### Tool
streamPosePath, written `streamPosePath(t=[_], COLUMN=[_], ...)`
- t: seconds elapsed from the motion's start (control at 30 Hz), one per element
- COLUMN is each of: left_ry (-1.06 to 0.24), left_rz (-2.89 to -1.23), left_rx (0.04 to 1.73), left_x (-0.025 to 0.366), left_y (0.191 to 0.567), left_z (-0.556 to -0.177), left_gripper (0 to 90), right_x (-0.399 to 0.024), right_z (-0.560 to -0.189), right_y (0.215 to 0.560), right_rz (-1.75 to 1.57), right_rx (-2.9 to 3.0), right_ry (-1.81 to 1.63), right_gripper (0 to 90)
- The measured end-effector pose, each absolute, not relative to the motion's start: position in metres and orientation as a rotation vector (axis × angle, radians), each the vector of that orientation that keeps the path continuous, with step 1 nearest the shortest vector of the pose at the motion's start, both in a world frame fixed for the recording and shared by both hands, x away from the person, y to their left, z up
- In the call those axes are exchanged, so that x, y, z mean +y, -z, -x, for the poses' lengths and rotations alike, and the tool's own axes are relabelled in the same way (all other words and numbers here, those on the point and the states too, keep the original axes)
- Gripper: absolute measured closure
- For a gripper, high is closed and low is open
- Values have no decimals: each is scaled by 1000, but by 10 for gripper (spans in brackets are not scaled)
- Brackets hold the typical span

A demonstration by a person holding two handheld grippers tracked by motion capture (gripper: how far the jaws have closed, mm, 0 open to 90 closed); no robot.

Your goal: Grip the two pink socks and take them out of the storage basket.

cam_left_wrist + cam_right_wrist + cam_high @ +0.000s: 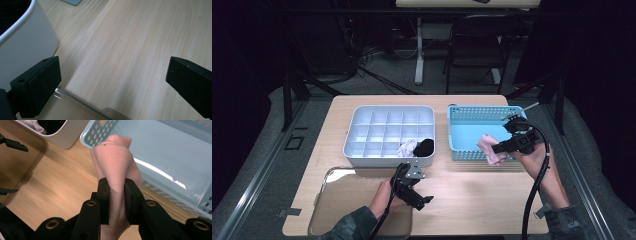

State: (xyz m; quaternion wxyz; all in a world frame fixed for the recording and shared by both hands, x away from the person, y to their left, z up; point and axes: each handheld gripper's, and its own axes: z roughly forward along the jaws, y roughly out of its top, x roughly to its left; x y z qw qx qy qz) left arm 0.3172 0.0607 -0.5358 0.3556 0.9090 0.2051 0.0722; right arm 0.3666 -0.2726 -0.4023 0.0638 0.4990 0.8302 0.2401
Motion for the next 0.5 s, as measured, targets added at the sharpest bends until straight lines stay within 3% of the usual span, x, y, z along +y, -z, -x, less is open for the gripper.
streamPosePath(t=[0.5], left_ry=[-191], left_rz=[-2344], left_rx=[525], left_x=[58], left_y=[535], left_z=[-316], left_gripper=[0], right_x=[-244], right_z=[-353], right_y=[466], right_rz=[-1522], right_rx=[2650], right_ry=[-712], right_gripper=[758])
